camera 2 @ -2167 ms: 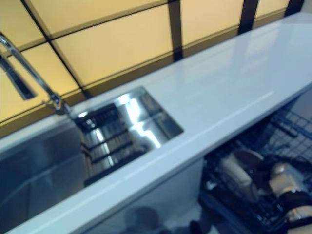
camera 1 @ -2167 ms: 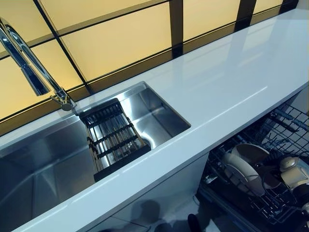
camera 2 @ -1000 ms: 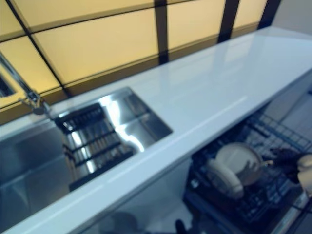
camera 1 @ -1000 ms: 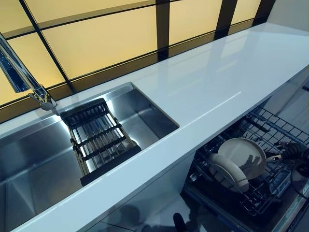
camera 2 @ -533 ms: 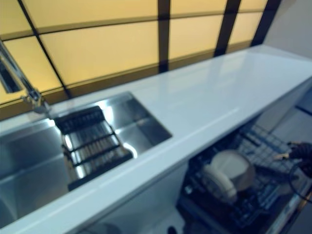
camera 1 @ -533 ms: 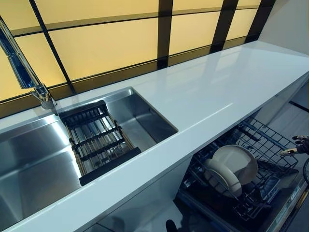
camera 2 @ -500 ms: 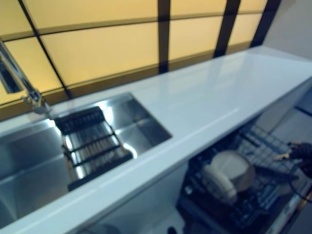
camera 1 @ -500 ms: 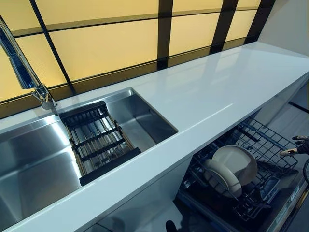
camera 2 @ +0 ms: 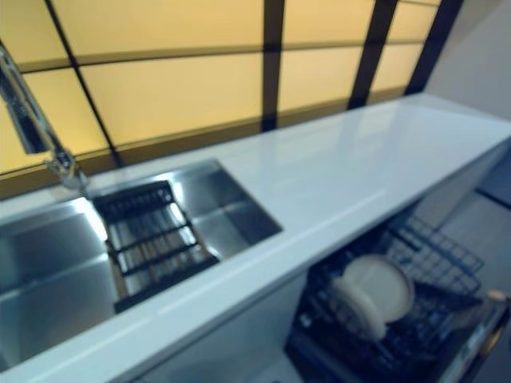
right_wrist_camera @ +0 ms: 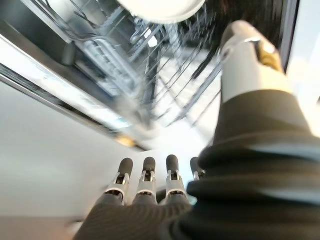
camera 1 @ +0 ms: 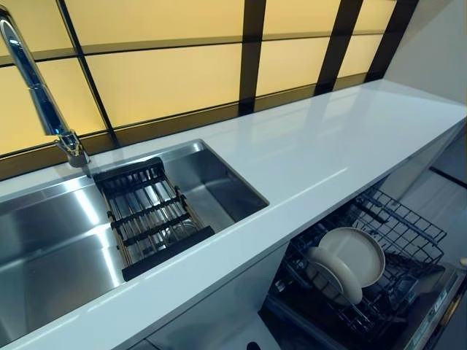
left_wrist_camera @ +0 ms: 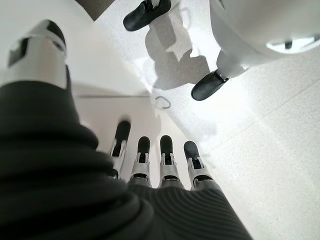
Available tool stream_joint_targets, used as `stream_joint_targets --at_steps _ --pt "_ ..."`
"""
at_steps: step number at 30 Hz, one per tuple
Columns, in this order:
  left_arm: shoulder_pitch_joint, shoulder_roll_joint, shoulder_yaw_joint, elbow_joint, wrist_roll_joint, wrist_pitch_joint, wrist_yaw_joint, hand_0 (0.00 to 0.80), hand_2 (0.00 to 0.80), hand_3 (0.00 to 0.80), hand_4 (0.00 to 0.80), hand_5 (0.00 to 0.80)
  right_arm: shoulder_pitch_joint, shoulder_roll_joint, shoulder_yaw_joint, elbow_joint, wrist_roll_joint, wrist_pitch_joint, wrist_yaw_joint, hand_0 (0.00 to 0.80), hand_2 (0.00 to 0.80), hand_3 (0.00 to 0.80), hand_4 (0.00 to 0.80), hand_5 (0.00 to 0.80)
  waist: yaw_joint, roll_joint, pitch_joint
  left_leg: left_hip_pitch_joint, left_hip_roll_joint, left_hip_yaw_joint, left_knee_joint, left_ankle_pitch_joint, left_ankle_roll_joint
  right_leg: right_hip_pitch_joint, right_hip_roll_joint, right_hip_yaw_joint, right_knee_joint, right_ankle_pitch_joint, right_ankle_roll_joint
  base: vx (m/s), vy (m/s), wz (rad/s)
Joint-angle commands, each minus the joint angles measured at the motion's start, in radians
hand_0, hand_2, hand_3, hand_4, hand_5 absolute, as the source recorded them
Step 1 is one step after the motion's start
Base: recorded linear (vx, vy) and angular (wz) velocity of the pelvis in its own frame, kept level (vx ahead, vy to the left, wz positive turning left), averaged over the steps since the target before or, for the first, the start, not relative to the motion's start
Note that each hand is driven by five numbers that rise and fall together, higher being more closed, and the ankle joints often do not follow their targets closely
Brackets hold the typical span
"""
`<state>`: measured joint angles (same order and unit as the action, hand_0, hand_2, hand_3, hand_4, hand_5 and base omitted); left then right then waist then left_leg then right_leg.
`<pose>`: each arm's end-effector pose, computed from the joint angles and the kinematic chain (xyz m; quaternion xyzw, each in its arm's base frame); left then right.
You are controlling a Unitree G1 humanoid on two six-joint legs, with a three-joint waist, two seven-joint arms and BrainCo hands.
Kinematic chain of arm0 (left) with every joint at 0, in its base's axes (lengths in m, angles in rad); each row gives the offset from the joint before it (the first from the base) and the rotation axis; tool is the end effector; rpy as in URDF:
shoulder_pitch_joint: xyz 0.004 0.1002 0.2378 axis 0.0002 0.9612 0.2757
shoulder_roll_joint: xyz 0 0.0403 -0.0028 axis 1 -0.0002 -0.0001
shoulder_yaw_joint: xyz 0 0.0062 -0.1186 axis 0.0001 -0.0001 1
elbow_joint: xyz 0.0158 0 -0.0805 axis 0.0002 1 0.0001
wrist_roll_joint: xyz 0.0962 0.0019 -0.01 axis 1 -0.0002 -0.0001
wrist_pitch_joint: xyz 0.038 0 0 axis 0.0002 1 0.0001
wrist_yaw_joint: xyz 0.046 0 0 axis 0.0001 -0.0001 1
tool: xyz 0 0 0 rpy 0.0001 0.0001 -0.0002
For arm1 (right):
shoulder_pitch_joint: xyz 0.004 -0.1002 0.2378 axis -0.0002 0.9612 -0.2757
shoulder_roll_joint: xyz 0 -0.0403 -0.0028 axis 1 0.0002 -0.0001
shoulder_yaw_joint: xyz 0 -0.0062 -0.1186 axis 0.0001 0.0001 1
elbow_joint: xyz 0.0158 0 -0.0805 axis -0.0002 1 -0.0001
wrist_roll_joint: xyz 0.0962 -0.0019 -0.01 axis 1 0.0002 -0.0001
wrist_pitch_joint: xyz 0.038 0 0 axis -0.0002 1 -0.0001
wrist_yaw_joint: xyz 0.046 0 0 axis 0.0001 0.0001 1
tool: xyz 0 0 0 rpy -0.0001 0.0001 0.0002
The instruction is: Take plates into dishwasher
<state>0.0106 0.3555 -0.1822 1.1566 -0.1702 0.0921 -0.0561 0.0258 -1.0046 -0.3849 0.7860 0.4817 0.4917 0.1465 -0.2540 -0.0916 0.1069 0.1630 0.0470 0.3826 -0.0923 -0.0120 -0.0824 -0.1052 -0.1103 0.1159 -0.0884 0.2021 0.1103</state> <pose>0.0742 0.2635 -0.1144 0.1065 0.5904 0.0517 0.7984 0.1108 -0.4543 0.0845 -0.0410 0.3848 -0.3533 0.8517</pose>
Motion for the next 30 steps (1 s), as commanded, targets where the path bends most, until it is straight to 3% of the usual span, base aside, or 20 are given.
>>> stream_joint_targets --at_steps 1,5,6,9,10,11,13,15,16,19,21,27,30 --pt "-0.106 0.141 0.058 0.009 0.048 -0.034 0.056 0.000 0.000 0.000 0.000 0.000 -0.030 0.017 -0.068 0.071 0.023 -0.132 -0.010 0.000 0.000 0.000 0.000 0.000 -0.002 0.008 0.077 0.006 -0.021 -0.053 0.038 -0.050 0.069 -0.022 -0.014 -0.045 0.012 0.024 0.096 -0.104 0.011 -0.06" --pt "-0.115 0.191 0.076 0.014 0.064 0.026 0.032 0.000 0.000 0.000 0.000 0.000 -0.006 0.046 -0.084 0.107 0.004 -0.139 0.022 0.000 0.000 0.000 0.000 0.000 -0.010 0.011 0.102 0.006 -0.011 -0.041 0.036 -0.040 0.068 -0.052 -0.021 -0.079 0.052 0.039 0.109 -0.145 -0.009 -0.09" --pt "-0.110 0.222 0.085 0.022 0.071 0.049 0.010 0.000 0.000 0.000 0.000 0.000 -0.022 0.045 -0.068 0.159 0.018 -0.137 0.038 0.000 0.000 0.000 0.000 0.000 0.015 0.024 0.109 -0.004 0.005 -0.035 0.023 -0.019 0.073 -0.046 -0.028 -0.110 0.136 0.006 0.110 -0.315 -0.106 -0.21" --pt "-0.106 0.246 0.096 0.050 0.072 0.048 -0.013 0.000 0.000 0.000 0.000 0.000 -0.051 0.050 -0.038 0.221 0.030 -0.144 0.040 0.000 0.000 0.000 0.000 0.000 0.064 0.037 0.098 -0.046 0.029 -0.031 0.022 0.020 0.072 -0.008 -0.049 -0.147 0.185 -0.036 0.094 -0.302 -0.170 -0.32" --pt "-0.098 0.254 0.102 0.068 0.075 0.040 -0.023 0.000 0.000 0.000 0.000 0.000 -0.069 0.060 -0.015 0.264 0.038 -0.146 0.044 0.000 0.000 0.000 0.000 0.000 0.112 0.042 0.086 -0.085 0.050 -0.030 0.032 0.040 0.071 0.040 -0.090 -0.174 0.255 -0.047 0.083 -0.317 -0.204 -0.30" --pt "-0.099 0.255 0.103 0.069 0.076 0.039 -0.023 0.000 0.000 0.000 0.000 0.000 -0.071 0.060 -0.014 0.265 0.038 -0.147 0.044 0.000 0.000 0.000 0.000 0.000 0.113 0.042 0.084 -0.089 0.051 -0.028 0.031 0.045 0.070 0.035 -0.088 -0.173 0.252 -0.041 0.081 -0.361 -0.244 -0.18" --pt "-0.094 0.270 0.110 0.095 0.078 0.022 -0.053 0.000 0.000 0.000 0.000 0.000 -0.115 0.081 0.025 0.315 0.028 -0.139 0.054 0.000 0.000 0.000 0.000 0.000 0.190 0.036 0.063 -0.183 0.084 -0.036 0.097 0.065 0.061 0.152 -0.155 -0.176 0.285 -0.023 0.080 -0.375 -0.319 -0.18" --pt "-0.098 0.277 0.110 0.104 0.078 0.016 -0.065 0.000 0.000 0.000 0.000 0.000 -0.131 0.087 0.038 0.329 0.035 -0.130 0.056 0.000 0.000 0.000 0.000 0.000 0.212 0.028 0.052 -0.221 0.096 -0.040 0.129 0.069 0.061 0.191 -0.166 -0.170 0.261 -0.016 0.080 -0.273 -0.311 -0.34" --pt "-0.114 0.286 0.106 0.106 0.071 0.014 -0.073 0.000 0.000 0.000 0.000 0.000 -0.150 0.100 0.051 0.342 0.040 -0.122 0.056 0.000 0.000 0.000 0.000 0.000 0.226 0.015 0.050 -0.260 0.107 -0.057 0.174 0.064 0.061 0.224 -0.161 -0.159 0.209 -0.056 0.085 -0.253 -0.354 -0.26" --pt "-0.151 0.301 0.101 0.097 0.065 0.028 -0.076 0.000 0.000 0.000 0.000 0.000 -0.159 0.112 0.065 0.362 0.047 -0.131 0.078 0.000 0.000 0.000 0.000 0.000 0.240 0.002 0.058 -0.327 0.142 -0.052 0.251 0.055 0.059 0.243 -0.146 -0.182 0.198 -0.115 0.090 -0.201 -0.254 -0.18" --pt "-0.215 0.308 0.086 0.071 0.014 0.060 -0.064 0.000 0.000 0.000 0.000 0.000 -0.165 0.119 0.080 0.373 0.103 -0.131 0.081 0.000 0.000 0.000 0.000 0.000 0.254 -0.002 0.084 -0.402 0.187 -0.057 0.309 0.071 0.039 0.263 -0.103 -0.201 0.177 -0.222 0.085 -0.368 -0.319 -0.19" --pt "-0.269 0.312 0.075 0.010 -0.006 0.085 -0.060 0.000 0.000 0.000 0.000 0.000 -0.171 0.137 0.085 0.344 0.133 -0.199 0.104 0.000 0.000 0.000 0.000 0.000 0.262 0.003 0.117 -0.426 0.182 -0.070 0.241 0.135 0.005 0.269 -0.072 -0.223 0.131 -0.238 0.075 -0.328 -0.175 -0.05" --pt "-0.264 0.315 0.085 0.001 -0.005 0.083 -0.068 0.000 0.000 0.000 0.000 0.000 -0.170 0.146 0.099 0.304 0.171 -0.165 0.119 0.000 0.000 0.000 0.000 0.000 0.262 0.016 0.118 -0.419 0.191 -0.076 0.178 0.183 -0.017 0.272 -0.051 -0.227 0.130 -0.259 0.057 -0.223 -0.087 -0.12"
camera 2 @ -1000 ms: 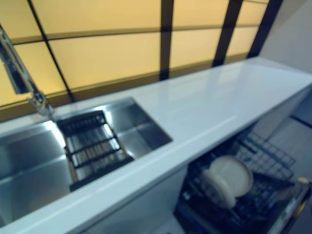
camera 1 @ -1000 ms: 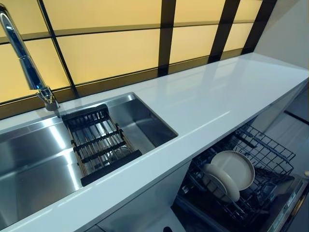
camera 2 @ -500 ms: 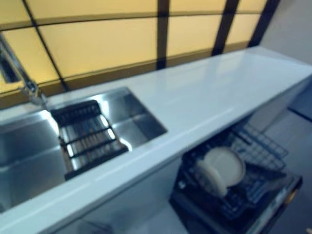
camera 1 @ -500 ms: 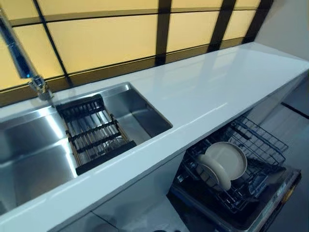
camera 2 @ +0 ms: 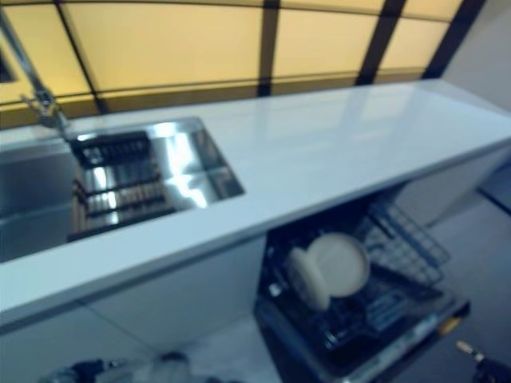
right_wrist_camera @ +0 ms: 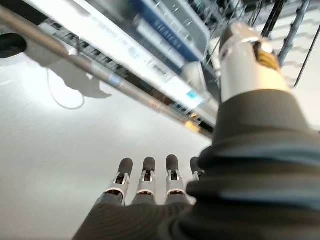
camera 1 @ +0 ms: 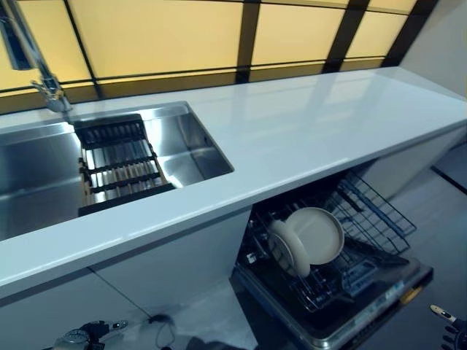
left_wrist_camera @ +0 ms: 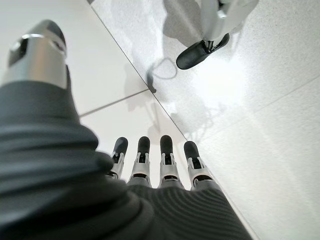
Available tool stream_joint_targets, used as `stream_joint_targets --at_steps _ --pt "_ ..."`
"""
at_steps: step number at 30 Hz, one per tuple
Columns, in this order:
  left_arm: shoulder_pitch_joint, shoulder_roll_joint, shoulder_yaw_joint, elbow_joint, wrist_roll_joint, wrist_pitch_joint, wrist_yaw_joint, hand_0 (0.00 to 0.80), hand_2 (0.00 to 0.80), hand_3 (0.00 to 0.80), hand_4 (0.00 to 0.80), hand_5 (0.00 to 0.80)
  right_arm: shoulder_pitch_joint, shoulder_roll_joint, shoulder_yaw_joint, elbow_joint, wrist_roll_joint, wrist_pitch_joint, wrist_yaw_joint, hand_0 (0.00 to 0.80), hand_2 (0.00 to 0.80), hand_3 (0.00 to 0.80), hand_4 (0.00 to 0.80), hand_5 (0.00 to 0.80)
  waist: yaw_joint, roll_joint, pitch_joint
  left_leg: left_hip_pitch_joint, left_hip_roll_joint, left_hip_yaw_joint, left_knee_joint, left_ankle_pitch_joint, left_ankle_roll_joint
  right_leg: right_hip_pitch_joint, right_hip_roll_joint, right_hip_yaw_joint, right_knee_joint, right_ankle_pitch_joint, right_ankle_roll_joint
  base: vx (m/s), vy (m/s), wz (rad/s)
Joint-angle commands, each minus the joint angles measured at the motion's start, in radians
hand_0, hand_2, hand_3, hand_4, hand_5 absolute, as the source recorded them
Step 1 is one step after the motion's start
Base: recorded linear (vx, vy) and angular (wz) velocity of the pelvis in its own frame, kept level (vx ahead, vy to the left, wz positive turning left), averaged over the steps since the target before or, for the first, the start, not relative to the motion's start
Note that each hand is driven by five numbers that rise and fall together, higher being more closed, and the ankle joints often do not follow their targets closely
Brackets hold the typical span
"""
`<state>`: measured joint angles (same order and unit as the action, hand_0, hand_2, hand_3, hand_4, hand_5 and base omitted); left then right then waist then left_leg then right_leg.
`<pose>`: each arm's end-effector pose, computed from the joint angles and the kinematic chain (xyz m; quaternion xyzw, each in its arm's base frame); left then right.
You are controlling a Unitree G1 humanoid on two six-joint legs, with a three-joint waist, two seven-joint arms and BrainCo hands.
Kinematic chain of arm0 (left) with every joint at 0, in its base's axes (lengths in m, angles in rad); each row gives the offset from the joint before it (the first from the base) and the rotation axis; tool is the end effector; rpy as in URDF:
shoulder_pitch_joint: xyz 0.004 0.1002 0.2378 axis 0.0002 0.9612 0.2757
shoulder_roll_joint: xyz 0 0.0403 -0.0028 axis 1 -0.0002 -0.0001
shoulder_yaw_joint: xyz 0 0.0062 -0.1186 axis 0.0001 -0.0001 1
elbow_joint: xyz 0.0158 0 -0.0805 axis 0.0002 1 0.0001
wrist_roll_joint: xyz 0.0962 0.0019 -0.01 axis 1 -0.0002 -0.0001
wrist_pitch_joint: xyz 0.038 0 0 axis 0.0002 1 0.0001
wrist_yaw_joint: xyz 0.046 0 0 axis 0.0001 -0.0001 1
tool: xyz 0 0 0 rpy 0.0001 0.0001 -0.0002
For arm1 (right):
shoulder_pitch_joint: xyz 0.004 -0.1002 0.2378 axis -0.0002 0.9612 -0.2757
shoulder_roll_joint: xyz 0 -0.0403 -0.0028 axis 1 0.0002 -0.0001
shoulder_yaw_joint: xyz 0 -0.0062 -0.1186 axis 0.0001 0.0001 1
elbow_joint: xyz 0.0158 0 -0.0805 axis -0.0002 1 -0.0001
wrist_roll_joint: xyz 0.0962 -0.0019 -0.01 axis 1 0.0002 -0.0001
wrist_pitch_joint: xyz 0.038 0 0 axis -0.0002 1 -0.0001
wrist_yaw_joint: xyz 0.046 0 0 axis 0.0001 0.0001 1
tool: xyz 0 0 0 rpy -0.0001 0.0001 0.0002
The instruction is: Take plates into dishwasher
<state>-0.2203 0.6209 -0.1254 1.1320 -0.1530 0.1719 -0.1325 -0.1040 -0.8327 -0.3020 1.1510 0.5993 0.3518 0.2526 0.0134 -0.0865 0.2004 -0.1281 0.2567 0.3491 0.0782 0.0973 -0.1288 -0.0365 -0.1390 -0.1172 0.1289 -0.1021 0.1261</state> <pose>0.1569 0.3462 -0.0425 0.1792 0.5056 0.1152 0.8361 0.1029 -0.4253 0.0083 0.1318 0.4128 -0.3261 0.8402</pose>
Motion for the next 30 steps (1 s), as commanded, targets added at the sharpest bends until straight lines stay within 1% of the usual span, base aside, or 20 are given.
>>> stream_joint_targets --at_steps 1,3,5,6,7,8,9,10,11,13,14,15,16,17,18,21,24,26,29,30 --pt "-0.026 0.053 0.037 0.021 -0.019 0.006 0.002 0.000 0.000 0.000 0.000 0.000 -0.034 -0.018 0.018 -0.067 0.043 -0.018 0.023 0.000 0.000 0.000 0.000 0.000 -0.003 0.017 0.023 -0.121 -0.009 -0.042 -0.024 0.096 0.020 0.206 -0.014 0.002 -0.087 0.035 0.034 -0.164 -0.097 -0.05" --pt "-0.009 0.057 0.047 0.027 -0.030 0.004 -0.001 0.000 0.000 0.000 0.000 0.000 -0.027 -0.015 0.028 -0.070 0.053 -0.008 0.034 0.000 0.000 0.000 0.000 0.000 0.000 0.030 0.021 -0.115 0.010 -0.043 -0.074 0.145 0.001 0.212 0.005 0.001 -0.085 0.015 0.016 -0.110 -0.084 -0.01" --pt "0.013 0.060 0.063 0.038 -0.028 -0.007 -0.015 0.000 0.000 0.000 0.000 0.000 -0.022 -0.021 0.031 -0.059 0.025 -0.001 0.054 0.000 0.000 0.000 0.000 0.000 0.005 0.038 0.019 -0.115 0.021 -0.058 -0.130 0.170 -0.012 0.214 0.028 0.010 -0.088 0.006 -0.002 -0.047 -0.081 -0.03" --pt "0.024 0.062 0.075 0.041 -0.026 -0.010 -0.024 0.000 0.000 0.000 0.000 0.000 -0.020 -0.026 0.033 -0.050 0.008 0.003 0.071 0.000 0.000 0.000 0.000 0.000 0.003 0.043 0.018 -0.117 0.027 -0.052 -0.142 0.172 -0.019 0.215 0.041 0.007 -0.097 0.009 -0.010 -0.047 -0.070 -0.05" --pt "0.028 0.063 0.080 0.042 -0.025 -0.012 -0.029 0.000 0.000 0.000 0.000 0.000 -0.019 -0.028 0.034 -0.047 0.005 0.003 0.078 0.000 0.000 0.000 0.000 0.000 0.001 0.045 0.017 -0.118 0.029 -0.051 -0.145 0.173 -0.021 0.215 0.046 0.007 -0.101 0.010 -0.013 -0.091 -0.065 -0.02" --pt "0.032 0.061 0.082 0.047 -0.025 -0.015 -0.042 0.000 0.000 0.000 0.000 0.000 -0.012 -0.032 0.035 -0.037 0.013 0.008 0.097 0.000 0.000 0.000 0.000 0.000 -0.012 0.051 0.014 -0.106 0.026 -0.032 -0.138 0.176 -0.021 0.211 0.062 0.005 -0.111 0.021 -0.022 -0.113 -0.062 0.01" --pt "0.031 0.059 0.083 0.053 -0.026 -0.022 -0.052 0.000 0.000 0.000 0.000 0.000 -0.005 -0.033 0.034 -0.033 0.012 0.011 0.105 0.000 0.000 0.000 0.000 0.000 -0.021 0.053 0.013 -0.089 0.021 -0.018 -0.104 0.177 -0.018 0.205 0.068 0.001 -0.113 0.031 -0.030 -0.128 -0.068 0.03" --pt "0.031 0.059 0.083 0.056 -0.026 -0.027 -0.059 0.000 0.000 0.000 0.000 0.000 0.000 -0.034 0.033 -0.031 0.010 0.013 0.111 0.000 0.000 0.000 0.000 0.000 -0.030 0.049 0.017 -0.082 0.013 -0.020 -0.060 0.164 -0.016 0.206 0.065 -0.009 -0.111 0.030 -0.036 -0.252 -0.045 0.06" --pt "0.024 0.061 0.083 0.065 -0.036 -0.039 -0.083 0.000 0.000 0.000 0.000 0.000 0.006 -0.035 0.035 -0.021 0.015 0.016 0.125 0.000 0.000 0.000 0.000 0.000 -0.042 0.030 0.017 -0.069 -0.022 -0.080 0.119 0.081 0.014 0.168 0.047 -0.004 -0.107 0.062 -0.057 -0.264 -0.010 0.10" --pt "0.026 0.061 0.088 0.075 -0.043 -0.052 -0.094 0.000 0.000 0.000 0.000 0.000 0.003 -0.036 0.038 -0.011 0.014 0.015 0.146 0.000 0.000 0.000 0.000 0.000 -0.050 0.013 0.016 -0.074 -0.061 -0.156 0.251 0.014 0.030 0.142 0.027 0.007 -0.114 0.091 -0.060 -0.222 0.056 0.13" --pt "0.032 0.060 0.100 0.081 -0.051 -0.059 -0.110 0.000 0.000 0.000 0.000 0.000 -0.015 -0.042 0.046 0.007 0.002 0.011 0.177 0.000 0.000 0.000 0.000 0.000 -0.054 0.003 0.012 -0.043 -0.124 -0.235 0.309 -0.057 0.053 0.104 0.010 0.031 -0.120 0.124 -0.056 -0.172 0.177 -0.05" --pt "0.036 0.056 0.109 0.080 -0.045 -0.063 -0.118 0.000 0.000 0.000 0.000 0.000 -0.039 -0.044 0.050 0.013 -0.011 0.024 0.195 0.000 0.000 0.000 0.000 0.000 -0.059 0.013 0.000 0.028 -0.165 -0.274 0.227 -0.095 0.067 0.065 0.012 0.046 -0.109 0.136 -0.045 -0.147 0.217 -0.25" --pt "0.035 0.054 0.108 0.080 -0.042 -0.065 -0.119 0.000 0.000 0.000 0.000 0.000 -0.048 -0.044 0.054 0.012 -0.014 0.029 0.196 0.000 0.000 0.000 0.000 0.000 -0.060 0.024 -0.006 0.067 -0.169 -0.287 0.147 -0.109 0.074 0.056 0.018 0.050 -0.100 0.133 -0.039 -0.074 0.174 -0.43" --pt "0.035 0.052 0.108 0.080 -0.039 -0.067 -0.121 0.000 0.000 0.000 0.000 0.000 -0.053 -0.044 0.059 0.011 -0.013 0.033 0.195 0.000 0.000 0.000 0.000 0.000 -0.059 0.029 -0.009 0.094 -0.171 -0.292 0.095 -0.114 0.078 0.053 0.020 0.053 -0.094 0.131 -0.036 -0.068 0.157 -0.39" --pt "0.023 0.048 0.086 0.084 -0.043 -0.068 -0.121 0.000 0.000 0.000 0.000 0.000 -0.063 -0.031 0.070 -0.002 0.011 0.039 0.169 0.000 0.000 0.000 0.000 0.000 -0.064 0.046 -0.013 0.145 -0.181 -0.298 -0.041 -0.094 0.083 0.040 0.026 0.061 -0.085 0.134 -0.023 -0.116 0.124 -0.02" --pt "0.003 0.047 0.065 0.082 -0.044 -0.077 -0.114 0.000 0.000 0.000 0.000 0.000 -0.062 0.015 0.077 0.008 0.009 0.016 0.157 0.000 0.000 0.000 0.000 0.000 -0.069 0.046 0.000 0.152 -0.204 -0.307 -0.052 -0.100 0.094 0.009 0.014 0.069 -0.077 0.162 -0.007 -0.158 0.053 0.07" --pt "-0.008 0.050 0.053 0.087 -0.050 -0.094 -0.108 0.000 0.000 0.000 0.000 0.000 -0.085 0.024 0.092 0.025 0.033 -0.004 0.125 0.000 0.000 0.000 0.000 0.000 -0.068 0.043 0.018 0.155 -0.217 -0.294 -0.051 -0.117 0.107 -0.004 -0.002 0.076 -0.093 0.188 0.004 -0.165 0.050 -0.12" --pt "-0.003 0.046 0.052 0.095 -0.042 -0.111 -0.100 0.000 0.000 0.000 0.000 0.000 -0.095 0.027 0.093 0.045 0.005 -0.013 0.146 0.000 0.000 0.000 0.000 0.000 -0.069 0.041 0.029 0.150 -0.230 -0.288 -0.033 -0.135 0.117 -0.017 -0.010 0.088 -0.097 0.204 0.012 -0.112 0.067 -0.06" --pt "0.014 0.047 0.058 0.091 -0.043 -0.103 -0.078 0.000 0.000 0.000 0.000 0.000 -0.088 0.046 0.097 0.035 -0.010 -0.021 0.133 0.000 0.000 0.000 0.000 0.000 -0.072 0.029 0.044 0.159 -0.257 -0.284 -0.038 -0.150 0.127 -0.044 -0.022 0.090 -0.143 0.270 0.039 -0.078 0.006 -0.13" --pt "0.020 0.051 0.069 0.089 -0.033 -0.096 -0.074 0.000 0.000 0.000 0.000 0.000 -0.086 0.050 0.099 0.036 -0.019 -0.024 0.135 0.000 0.000 0.000 0.000 0.000 -0.072 0.026 0.047 0.170 -0.260 -0.282 -0.050 -0.153 0.127 -0.065 -0.024 0.076 -0.163 0.304 0.052 -0.115 -0.037 -0.22"
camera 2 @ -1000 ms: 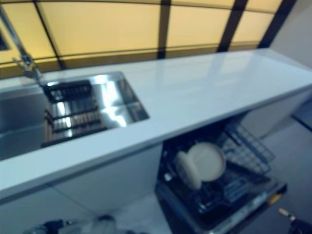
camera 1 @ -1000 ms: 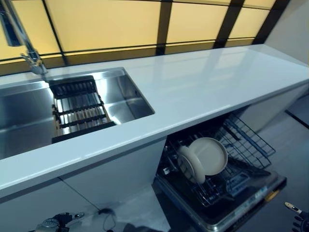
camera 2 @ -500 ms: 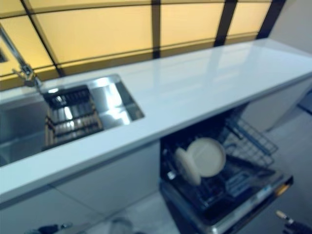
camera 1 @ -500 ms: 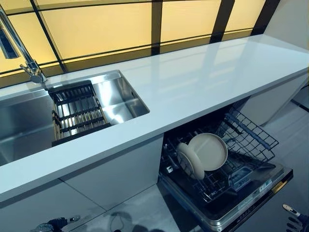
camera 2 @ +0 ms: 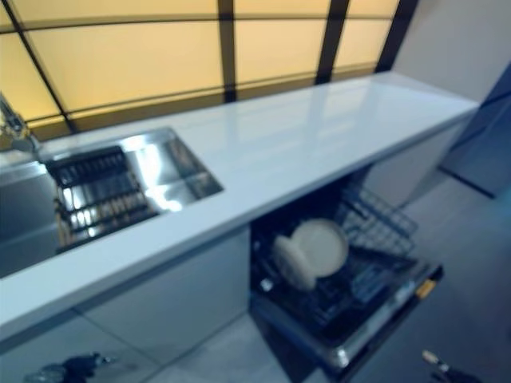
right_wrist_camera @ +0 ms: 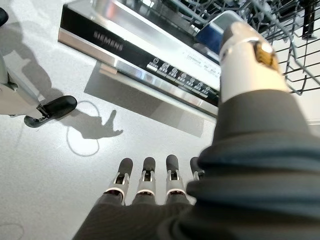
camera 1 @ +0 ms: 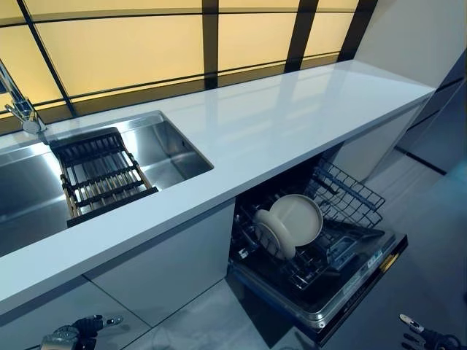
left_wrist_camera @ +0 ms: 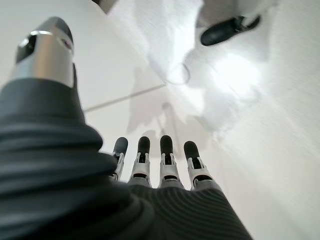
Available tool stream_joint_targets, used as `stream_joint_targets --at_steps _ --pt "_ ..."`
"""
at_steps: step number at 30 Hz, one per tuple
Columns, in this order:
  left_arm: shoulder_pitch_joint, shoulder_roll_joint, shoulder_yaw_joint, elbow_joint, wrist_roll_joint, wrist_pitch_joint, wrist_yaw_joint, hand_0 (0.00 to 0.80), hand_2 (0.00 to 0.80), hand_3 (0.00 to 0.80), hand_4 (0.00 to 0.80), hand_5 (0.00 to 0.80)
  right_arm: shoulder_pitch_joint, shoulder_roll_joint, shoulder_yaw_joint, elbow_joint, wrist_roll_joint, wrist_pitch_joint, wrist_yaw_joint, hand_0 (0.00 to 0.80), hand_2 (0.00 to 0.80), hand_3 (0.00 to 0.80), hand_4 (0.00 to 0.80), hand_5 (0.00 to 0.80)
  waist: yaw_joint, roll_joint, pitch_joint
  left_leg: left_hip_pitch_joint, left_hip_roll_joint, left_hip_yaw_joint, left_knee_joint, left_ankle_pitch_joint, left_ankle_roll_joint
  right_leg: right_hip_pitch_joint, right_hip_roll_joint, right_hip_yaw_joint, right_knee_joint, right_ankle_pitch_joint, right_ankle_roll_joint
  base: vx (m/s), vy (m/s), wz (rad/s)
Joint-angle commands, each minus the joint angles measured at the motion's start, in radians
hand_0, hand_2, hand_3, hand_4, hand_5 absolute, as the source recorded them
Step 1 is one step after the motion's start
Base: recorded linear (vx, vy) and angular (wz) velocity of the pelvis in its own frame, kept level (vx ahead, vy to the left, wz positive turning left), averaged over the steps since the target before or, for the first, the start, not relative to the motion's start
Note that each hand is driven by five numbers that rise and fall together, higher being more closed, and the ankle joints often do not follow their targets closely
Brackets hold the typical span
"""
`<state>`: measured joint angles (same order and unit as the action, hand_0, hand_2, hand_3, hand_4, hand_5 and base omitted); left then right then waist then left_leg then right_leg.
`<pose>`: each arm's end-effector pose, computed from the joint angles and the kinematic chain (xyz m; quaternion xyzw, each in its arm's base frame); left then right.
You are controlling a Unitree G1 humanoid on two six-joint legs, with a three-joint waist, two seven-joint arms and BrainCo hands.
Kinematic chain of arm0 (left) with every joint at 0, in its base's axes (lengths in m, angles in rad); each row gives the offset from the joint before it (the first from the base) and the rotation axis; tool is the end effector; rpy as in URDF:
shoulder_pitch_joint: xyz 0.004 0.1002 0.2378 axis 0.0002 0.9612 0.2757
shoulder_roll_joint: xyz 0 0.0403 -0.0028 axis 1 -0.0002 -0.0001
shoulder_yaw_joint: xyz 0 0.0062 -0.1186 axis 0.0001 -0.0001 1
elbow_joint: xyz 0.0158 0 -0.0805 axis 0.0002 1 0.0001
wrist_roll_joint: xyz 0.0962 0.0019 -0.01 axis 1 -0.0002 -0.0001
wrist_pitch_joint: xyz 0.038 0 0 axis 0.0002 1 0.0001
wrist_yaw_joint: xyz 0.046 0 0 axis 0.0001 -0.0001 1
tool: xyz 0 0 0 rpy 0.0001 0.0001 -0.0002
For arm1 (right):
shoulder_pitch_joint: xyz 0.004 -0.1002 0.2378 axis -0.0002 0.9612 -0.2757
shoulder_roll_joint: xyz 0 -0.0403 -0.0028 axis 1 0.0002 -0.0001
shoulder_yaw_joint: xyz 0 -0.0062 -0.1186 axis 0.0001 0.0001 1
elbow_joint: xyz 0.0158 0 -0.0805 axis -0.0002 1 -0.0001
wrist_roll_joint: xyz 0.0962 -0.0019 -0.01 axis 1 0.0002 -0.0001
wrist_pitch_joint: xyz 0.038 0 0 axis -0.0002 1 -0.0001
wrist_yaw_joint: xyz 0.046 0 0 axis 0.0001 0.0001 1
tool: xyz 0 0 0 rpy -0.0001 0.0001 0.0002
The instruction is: Take plates into dishwasher
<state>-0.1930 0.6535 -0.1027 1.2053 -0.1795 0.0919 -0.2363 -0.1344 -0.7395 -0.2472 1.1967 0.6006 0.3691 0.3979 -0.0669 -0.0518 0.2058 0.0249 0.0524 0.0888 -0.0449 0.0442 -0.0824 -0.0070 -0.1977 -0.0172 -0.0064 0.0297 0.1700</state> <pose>0.1386 0.3619 -0.0415 0.1488 0.5124 0.1003 0.8398 0.1078 -0.3984 -0.0208 0.1988 0.4417 -0.2350 0.8427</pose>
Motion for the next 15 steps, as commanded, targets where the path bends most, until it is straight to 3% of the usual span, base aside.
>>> stream_joint_targets --at_steps 1,4,6,10,13,15 --pt "0.000 0.021 0.053 0.014 -0.003 -0.012 0.036 0.000 0.000 0.000 0.000 0.000 -0.058 -0.039 0.045 -0.010 -0.033 -0.044 -0.009 0.000 0.000 0.000 0.000 0.000 0.007 -0.007 0.046 0.027 -0.053 -0.021 0.062 -0.100 0.081 -0.120 0.034 -0.033 -0.020 0.183 0.015 -0.141 -0.046 -0.26" --pt "0.023 0.025 0.071 0.008 -0.015 -0.006 0.055 0.000 0.000 0.000 0.000 0.000 -0.062 -0.024 0.061 -0.016 -0.066 -0.056 -0.023 0.000 0.000 0.000 0.000 0.000 0.031 0.003 0.045 0.013 -0.029 -0.006 0.031 -0.067 0.084 -0.124 0.018 -0.051 0.055 0.167 0.010 -0.242 -0.100 -0.46" --pt "0.034 0.019 0.084 0.000 -0.031 0.001 0.070 0.000 0.000 0.000 0.000 0.000 -0.064 0.000 0.077 -0.007 -0.057 -0.064 -0.018 0.000 0.000 0.000 0.000 0.000 0.067 0.010 0.029 -0.018 -0.003 0.020 0.028 -0.036 0.084 -0.087 -0.021 -0.064 0.126 0.150 0.001 -0.274 -0.186 -1.05" --pt "0.017 0.007 0.078 0.004 -0.065 0.000 0.077 0.000 0.000 0.000 0.000 0.000 -0.060 0.050 0.084 0.026 -0.056 -0.113 -0.022 0.000 0.000 0.000 0.000 0.000 0.118 0.003 0.002 -0.079 0.045 0.021 0.083 -0.033 0.066 -0.001 -0.086 -0.091 0.069 0.118 -0.004 -0.165 -0.296 -0.28" --pt "-0.008 -0.008 0.069 0.015 -0.081 0.005 0.092 0.000 0.000 0.000 0.000 0.000 -0.074 0.083 0.104 0.040 -0.040 -0.148 -0.044 0.000 0.000 0.000 0.000 0.000 0.128 -0.010 0.003 -0.106 0.086 0.010 0.118 -0.033 0.044 0.015 -0.065 -0.104 0.031 0.077 0.016 -0.063 -0.287 -0.30" --pt "-0.035 -0.036 0.058 0.003 -0.118 0.024 0.114 0.000 0.000 0.000 0.000 0.000 -0.075 0.100 0.114 0.030 -0.013 -0.177 -0.062 0.000 0.000 0.000 0.000 0.000 0.122 -0.004 0.019 -0.131 0.128 0.007 0.130 -0.001 0.015 0.013 -0.042 -0.107 0.048 0.031 0.018 -0.110 -0.222 -0.16"
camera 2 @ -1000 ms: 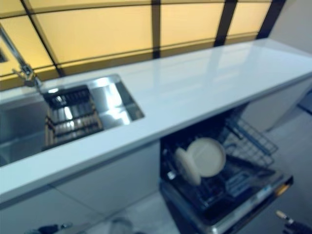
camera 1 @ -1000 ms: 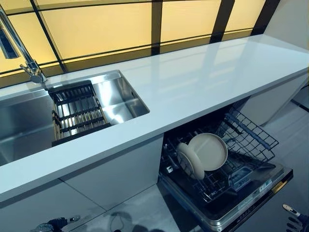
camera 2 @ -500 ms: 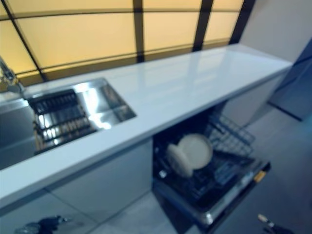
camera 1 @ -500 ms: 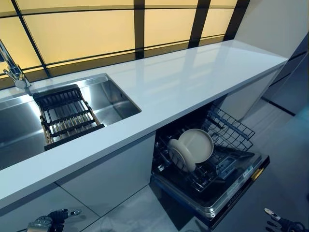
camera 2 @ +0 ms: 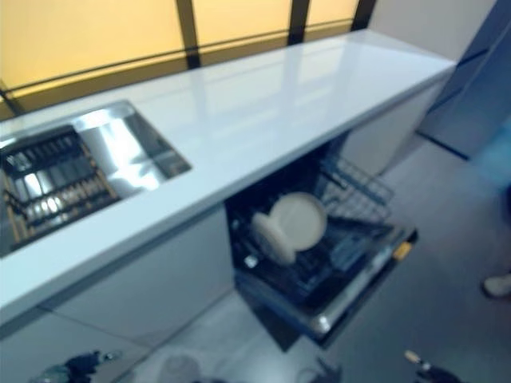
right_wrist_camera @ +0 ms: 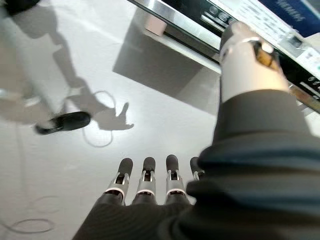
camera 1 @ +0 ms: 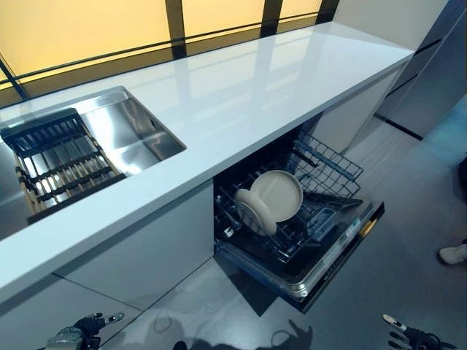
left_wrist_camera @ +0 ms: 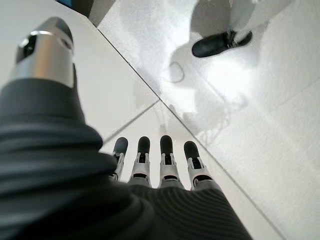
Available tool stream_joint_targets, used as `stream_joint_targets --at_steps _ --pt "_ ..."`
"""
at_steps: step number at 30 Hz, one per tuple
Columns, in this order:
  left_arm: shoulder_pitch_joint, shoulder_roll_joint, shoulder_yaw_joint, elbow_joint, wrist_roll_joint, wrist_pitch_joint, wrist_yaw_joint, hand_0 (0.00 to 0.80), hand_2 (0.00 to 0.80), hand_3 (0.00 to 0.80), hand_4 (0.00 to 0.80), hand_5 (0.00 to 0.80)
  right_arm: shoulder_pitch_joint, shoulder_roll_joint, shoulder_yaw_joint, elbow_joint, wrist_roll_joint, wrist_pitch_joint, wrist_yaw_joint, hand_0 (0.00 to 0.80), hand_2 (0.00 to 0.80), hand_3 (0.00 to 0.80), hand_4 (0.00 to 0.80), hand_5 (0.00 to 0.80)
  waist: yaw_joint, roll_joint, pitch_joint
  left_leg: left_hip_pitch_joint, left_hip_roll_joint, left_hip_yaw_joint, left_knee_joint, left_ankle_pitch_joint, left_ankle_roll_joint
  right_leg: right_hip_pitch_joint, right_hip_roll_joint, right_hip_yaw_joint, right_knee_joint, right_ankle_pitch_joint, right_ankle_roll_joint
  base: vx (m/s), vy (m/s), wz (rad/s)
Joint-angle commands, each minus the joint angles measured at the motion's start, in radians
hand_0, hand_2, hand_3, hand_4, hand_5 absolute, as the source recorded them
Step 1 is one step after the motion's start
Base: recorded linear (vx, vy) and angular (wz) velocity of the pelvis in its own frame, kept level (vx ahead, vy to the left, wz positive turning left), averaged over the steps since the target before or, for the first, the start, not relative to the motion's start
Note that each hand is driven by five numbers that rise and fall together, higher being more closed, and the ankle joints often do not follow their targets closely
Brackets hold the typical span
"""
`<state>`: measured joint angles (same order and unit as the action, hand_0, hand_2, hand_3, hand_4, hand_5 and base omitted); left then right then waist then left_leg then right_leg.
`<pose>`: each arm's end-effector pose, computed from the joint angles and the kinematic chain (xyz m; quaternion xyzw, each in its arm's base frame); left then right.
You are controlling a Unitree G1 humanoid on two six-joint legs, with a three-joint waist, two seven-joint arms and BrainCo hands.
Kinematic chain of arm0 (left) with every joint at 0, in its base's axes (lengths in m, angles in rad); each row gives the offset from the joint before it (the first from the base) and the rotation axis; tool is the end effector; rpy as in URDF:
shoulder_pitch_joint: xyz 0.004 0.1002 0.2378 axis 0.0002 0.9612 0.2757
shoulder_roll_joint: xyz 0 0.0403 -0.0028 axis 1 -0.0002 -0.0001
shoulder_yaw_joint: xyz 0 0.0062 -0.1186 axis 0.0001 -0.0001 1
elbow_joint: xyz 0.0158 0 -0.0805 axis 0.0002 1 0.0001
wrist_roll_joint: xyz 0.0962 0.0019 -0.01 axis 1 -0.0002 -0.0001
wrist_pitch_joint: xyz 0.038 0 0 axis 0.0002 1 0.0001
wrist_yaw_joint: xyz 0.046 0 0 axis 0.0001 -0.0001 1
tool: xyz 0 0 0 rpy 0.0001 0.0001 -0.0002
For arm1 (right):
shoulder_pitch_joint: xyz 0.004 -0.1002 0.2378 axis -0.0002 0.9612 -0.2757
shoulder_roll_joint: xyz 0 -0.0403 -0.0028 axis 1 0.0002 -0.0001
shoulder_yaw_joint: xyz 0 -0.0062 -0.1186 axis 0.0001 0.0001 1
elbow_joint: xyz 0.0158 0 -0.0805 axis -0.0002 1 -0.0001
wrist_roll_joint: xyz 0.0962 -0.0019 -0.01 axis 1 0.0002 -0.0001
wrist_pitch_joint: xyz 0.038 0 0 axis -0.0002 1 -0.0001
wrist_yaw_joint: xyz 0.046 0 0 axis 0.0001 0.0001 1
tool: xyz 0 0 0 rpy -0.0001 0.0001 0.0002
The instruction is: Take plates into dishwasher
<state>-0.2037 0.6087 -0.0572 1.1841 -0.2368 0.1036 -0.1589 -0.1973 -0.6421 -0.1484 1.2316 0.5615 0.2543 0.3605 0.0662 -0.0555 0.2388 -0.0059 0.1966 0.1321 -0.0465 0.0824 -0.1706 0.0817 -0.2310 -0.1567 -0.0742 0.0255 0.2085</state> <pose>0.1463 0.3493 -0.0470 0.1137 0.4864 0.1406 0.8548 0.1301 -0.3679 -0.0411 0.1604 0.4466 -0.1931 0.8588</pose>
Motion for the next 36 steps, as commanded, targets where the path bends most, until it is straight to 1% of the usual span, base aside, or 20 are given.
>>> stream_joint_targets --at_steps 1,2,5,7,11,16,20,25,26,27,28,29,30,31,33,35,36 --pt "-0.027 0.004 0.012 0.019 -0.065 0.016 0.036 0.000 0.000 0.000 0.000 0.000 -0.011 0.004 0.014 -0.007 0.032 -0.066 -0.024 0.000 0.000 0.000 0.000 0.000 -0.012 0.002 -0.009 -0.103 -0.011 -0.036 0.131 -0.034 0.099 -0.075 -0.007 0.030 0.120 0.029 -0.022 -0.109 -0.117 0.34" --pt "-0.031 -0.012 0.010 0.016 -0.060 0.003 0.030 0.000 0.000 0.000 0.000 0.000 -0.004 0.006 0.004 -0.008 0.031 -0.081 -0.035 0.000 0.000 0.000 0.000 0.000 -0.016 0.008 -0.001 -0.107 -0.003 -0.038 0.120 -0.015 0.087 -0.067 0.002 0.026 0.121 0.013 -0.030 -0.085 -0.087 0.49" --pt "-0.036 -0.038 -0.002 0.008 -0.070 -0.011 0.041 0.000 0.000 0.000 0.000 0.000 -0.003 0.009 0.000 -0.011 0.045 -0.075 -0.032 0.000 0.000 0.000 0.000 0.000 -0.018 0.014 0.007 -0.114 -0.002 -0.047 0.106 -0.001 0.078 -0.059 0.006 0.019 0.117 0.000 -0.039 -0.101 -0.061 0.30" --pt "-0.039 -0.060 -0.014 0.000 -0.070 -0.017 0.050 0.000 0.000 0.000 0.000 0.000 -0.003 0.015 -0.005 -0.006 0.062 -0.086 -0.025 0.000 0.000 0.000 0.000 0.000 -0.020 0.026 0.018 -0.124 0.001 -0.061 0.094 0.014 0.069 -0.060 0.011 0.007 0.137 -0.022 -0.050 -0.102 -0.079 0.25" --pt "-0.026 -0.081 -0.020 0.001 -0.060 -0.037 0.063 0.000 0.000 0.000 0.000 0.000 0.001 0.029 0.004 0.000 0.063 -0.092 -0.002 0.000 0.000 0.000 0.000 0.000 -0.019 0.038 0.025 -0.122 0.002 -0.074 0.086 0.025 0.062 -0.056 0.010 -0.005 0.151 -0.035 -0.059 -0.041 -0.039 0.18" --pt "-0.022 -0.090 -0.025 -0.004 -0.065 -0.060 0.078 0.000 0.000 0.000 0.000 0.000 -0.006 0.036 0.010 0.009 0.069 -0.101 0.005 0.000 0.000 0.000 0.000 0.000 -0.018 0.055 0.034 -0.124 -0.004 -0.088 0.091 0.025 0.059 -0.063 0.003 -0.010 0.173 -0.048 -0.065 -0.045 -0.017 0.09" --pt "-0.043 -0.093 -0.037 -0.006 -0.087 -0.071 0.087 0.000 0.000 0.000 0.000 0.000 -0.038 0.033 0.017 0.009 0.107 -0.125 0.021 0.000 0.000 0.000 0.000 0.000 -0.016 0.071 0.057 -0.144 -0.010 -0.103 0.111 0.022 0.054 -0.091 -0.008 -0.013 0.208 -0.059 -0.067 -0.090 -0.023 0.01" --pt "-0.048 -0.112 -0.050 -0.019 -0.106 -0.082 0.101 0.000 0.000 0.000 0.000 0.000 -0.067 0.053 0.028 -0.012 0.152 -0.168 0.012 0.000 0.000 0.000 0.000 0.000 -0.013 0.084 0.081 -0.157 -0.024 -0.112 0.118 0.020 0.059 -0.114 -0.013 -0.007 0.234 -0.068 -0.071 -0.055 -0.027 0.01" --pt "-0.049 -0.115 -0.052 -0.019 -0.135 -0.098 0.108 0.000 0.000 0.000 0.000 0.000 -0.072 0.055 0.027 -0.012 0.168 -0.173 0.009 0.000 0.000 0.000 0.000 0.000 -0.013 0.087 0.087 -0.159 -0.025 -0.112 0.120 0.020 0.061 -0.121 -0.014 -0.006 0.241 -0.071 -0.072 -0.066 -0.078 -0.01" --pt "-0.046 -0.169 -0.065 0.011 -0.102 -0.142 0.145 0.000 0.000 0.000 0.000 0.000 -0.078 0.063 0.021 -0.010 0.183 -0.173 0.018 0.000 0.000 0.000 0.000 0.000 -0.010 0.078 0.094 -0.167 -0.029 -0.115 0.132 0.012 0.065 -0.127 -0.010 -0.005 0.248 -0.074 -0.072 -0.061 -0.094 0.00" --pt "-0.047 -0.184 -0.068 0.023 -0.100 -0.159 0.159 0.000 0.000 0.000 0.000 0.000 -0.081 0.071 0.019 -0.008 0.183 -0.181 0.025 0.000 0.000 0.000 0.000 0.000 -0.012 0.077 0.098 -0.169 -0.028 -0.116 0.133 0.012 0.065 -0.131 -0.007 -0.003 0.252 -0.076 -0.073 -0.056 -0.114 0.04" --pt "-0.052 -0.203 -0.073 0.034 -0.113 -0.138 0.192 0.000 0.000 0.000 0.000 0.000 -0.085 0.083 0.026 -0.016 0.191 -0.192 0.022 0.000 0.000 0.000 0.000 0.000 -0.014 0.079 0.106 -0.173 -0.025 -0.115 0.133 0.014 0.064 -0.141 -0.006 -0.004 0.260 -0.077 -0.077 -0.017 -0.057 0.05" --pt "-0.058 -0.214 -0.074 0.048 -0.113 -0.147 0.201 0.000 0.000 0.000 0.000 0.000 -0.088 0.092 0.033 -0.020 0.194 -0.200 0.016 0.000 0.000 0.000 0.000 0.000 -0.018 0.077 0.111 -0.176 -0.026 -0.114 0.137 0.014 0.065 -0.145 -0.006 -0.001 0.264 -0.078 -0.078 -0.015 -0.047 0.04" --pt "-0.078 -0.234 -0.080 0.077 -0.112 -0.233 0.195 0.000 0.000 0.000 0.000 0.000 -0.097 0.112 0.052 -0.023 0.207 -0.224 0.011 0.000 0.000 0.000 0.000 0.000 -0.027 0.077 0.123 -0.186 -0.025 -0.107 0.149 0.015 0.068 -0.157 -0.007 0.005 0.279 -0.080 -0.082 -0.013 -0.034 -0.01" --pt "-0.090 -0.244 -0.085 0.085 -0.117 -0.241 0.206 0.000 0.000 0.000 0.000 0.000 -0.111 0.124 0.060 -0.024 0.211 -0.234 0.007 0.000 0.000 0.000 0.000 0.000 -0.030 0.078 0.134 -0.200 -0.023 -0.101 0.164 0.014 0.069 -0.169 -0.009 0.008 0.295 -0.083 -0.086 -0.026 -0.034 0.00" --pt "-0.086 -0.247 -0.107 0.052 -0.130 -0.243 0.216 0.000 0.000 0.000 0.000 0.000 -0.150 0.131 0.072 -0.054 0.251 -0.242 -0.019 0.000 0.000 0.000 0.000 0.000 -0.020 0.091 0.159 -0.226 -0.032 -0.105 0.182 0.016 0.072 -0.196 -0.018 0.009 0.325 -0.083 -0.089 -0.062 -0.026 0.03" --pt "-0.086 -0.246 -0.108 0.049 -0.133 -0.239 0.218 0.000 0.000 0.000 0.000 0.000 -0.153 0.132 0.073 -0.058 0.256 -0.241 -0.020 0.000 0.000 0.000 0.000 0.000 -0.019 0.092 0.161 -0.229 -0.033 -0.106 0.185 0.016 0.073 -0.200 -0.019 0.009 0.328 -0.083 -0.089 -0.071 -0.003 0.03"
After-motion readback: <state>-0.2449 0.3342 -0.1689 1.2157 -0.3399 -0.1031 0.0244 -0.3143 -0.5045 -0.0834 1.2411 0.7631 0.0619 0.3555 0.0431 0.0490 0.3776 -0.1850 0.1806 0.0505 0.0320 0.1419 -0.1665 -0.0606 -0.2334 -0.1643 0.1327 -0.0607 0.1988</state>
